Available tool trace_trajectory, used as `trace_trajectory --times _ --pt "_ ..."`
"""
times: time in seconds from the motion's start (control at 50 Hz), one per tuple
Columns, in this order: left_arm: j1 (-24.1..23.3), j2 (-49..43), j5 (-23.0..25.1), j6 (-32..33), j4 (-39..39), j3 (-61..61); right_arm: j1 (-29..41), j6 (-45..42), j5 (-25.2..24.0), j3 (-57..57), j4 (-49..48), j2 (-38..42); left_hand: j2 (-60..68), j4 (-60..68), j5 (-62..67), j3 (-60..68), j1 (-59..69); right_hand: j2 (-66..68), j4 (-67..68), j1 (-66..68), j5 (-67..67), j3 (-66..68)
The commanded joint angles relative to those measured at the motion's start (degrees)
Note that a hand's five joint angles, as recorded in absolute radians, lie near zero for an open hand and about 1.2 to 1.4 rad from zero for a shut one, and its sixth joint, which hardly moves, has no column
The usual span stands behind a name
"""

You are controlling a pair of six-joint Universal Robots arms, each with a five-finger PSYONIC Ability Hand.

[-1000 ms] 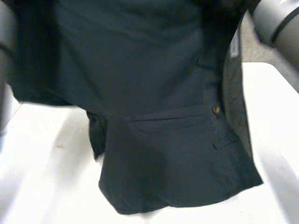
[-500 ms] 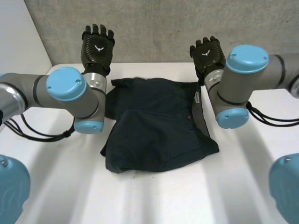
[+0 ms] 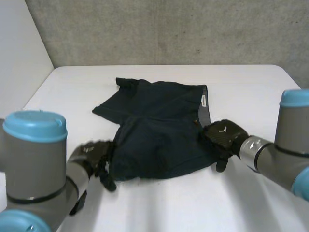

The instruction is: Fold the shorts.

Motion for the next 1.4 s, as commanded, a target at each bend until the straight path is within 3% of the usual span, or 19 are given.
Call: trace_trajectory --times 0.02,0.04,0.06,0.32,0.46,0.52,0.58,0.74,0.78,0.88,0.92,1.0,1.14,1.24,1.4 --pt "0.69 -0.48 0.17 -2.17 5.36 -2.92 -0.57 0.32 0.94 2.87 -11.95 3.62 10.62 10.62 10.40 10.61 10.54 42.29 42.47 45.65 42.85 42.31" --pt "0.70 -0.57 0.26 -2.18 5.81 -3.01 -0.66 0.32 1.03 2.95 -12.82 3.71 11.13 11.13 10.91 11.12 11.05 54.04 54.23 57.40 54.60 54.07" --pt "0.78 -0.57 0.26 -2.26 6.24 -3.01 -0.92 0.32 1.12 3.13 -13.88 3.63 11.64 11.64 11.41 11.62 11.55 55.27 55.45 58.63 55.83 55.30" --pt "0.26 -4.35 5.62 -4.81 10.73 -0.73 -1.54 1.20 1.12 7.70 -14.77 -3.58 15.16 15.16 14.94 15.14 15.08 55.28 55.46 58.64 55.84 55.31" --pt "0.26 -4.79 4.31 -4.29 10.47 3.13 -1.54 1.38 4.62 9.54 -16.35 -7.53 53.98 53.98 53.76 53.97 53.90 55.28 55.46 58.64 55.84 55.31" --pt "0.26 -3.82 4.04 -2.80 9.86 4.37 -1.45 0.50 7.34 9.55 -16.61 -9.28 55.88 55.88 55.66 55.86 55.79 55.28 55.46 58.64 55.84 55.31" --pt "0.43 -0.14 3.95 2.99 7.66 5.95 -1.19 0.50 8.50 9.02 -16.35 -11.75 57.39 57.39 57.17 57.38 57.31 55.28 55.46 58.64 55.84 55.31" --pt "0.43 8.57 3.78 26.98 4.93 8.59 -0.49 -0.11 8.59 6.73 -13.11 -19.84 54.37 54.37 54.15 54.36 54.29 55.28 55.46 58.64 55.84 55.31" --pt "0.35 8.13 3.51 33.05 5.28 8.68 -0.40 -0.03 8.15 6.47 -10.91 -20.19 49.18 49.18 48.95 49.16 49.09 55.28 55.46 58.64 55.84 55.31" --pt "0.26 4.10 1.24 38.16 8.00 7.97 3.55 -0.29 8.41 6.21 -9.93 -17.91 31.53 31.53 31.31 31.51 31.45 55.28 55.46 58.64 55.84 55.31" --pt "0.34 0.16 -1.65 38.25 10.36 8.32 5.84 -0.12 8.94 5.68 -9.93 -14.58 20.62 20.62 20.40 20.61 20.54 55.28 55.46 58.64 55.84 55.31" --pt "-0.09 -3.29 -6.49 38.25 12.75 8.59 6.55 1.11 9.29 4.80 -10.02 -10.09 13.19 13.19 12.97 13.18 13.11 55.28 55.46 58.64 55.84 55.31" --pt "-2.29 -0.23 -8.70 35.28 13.81 7.18 6.63 6.20 12.71 2.87 -10.81 -4.56 2.39 2.39 2.17 2.38 2.31 55.28 55.46 58.64 55.84 55.31" --pt "-2.73 7.85 -8.09 23.44 13.02 2.45 6.55 8.14 13.95 1.37 -12.04 -3.14 5.07 5.07 4.85 5.06 4.99 55.28 55.46 58.64 55.84 55.31" --pt "-2.47 11.39 -6.95 8.73 5.99 -2.48 6.55 8.76 14.12 1.20 -13.80 -2.97 9.27 9.27 9.05 9.26 9.19 55.28 55.46 58.64 55.84 55.31"
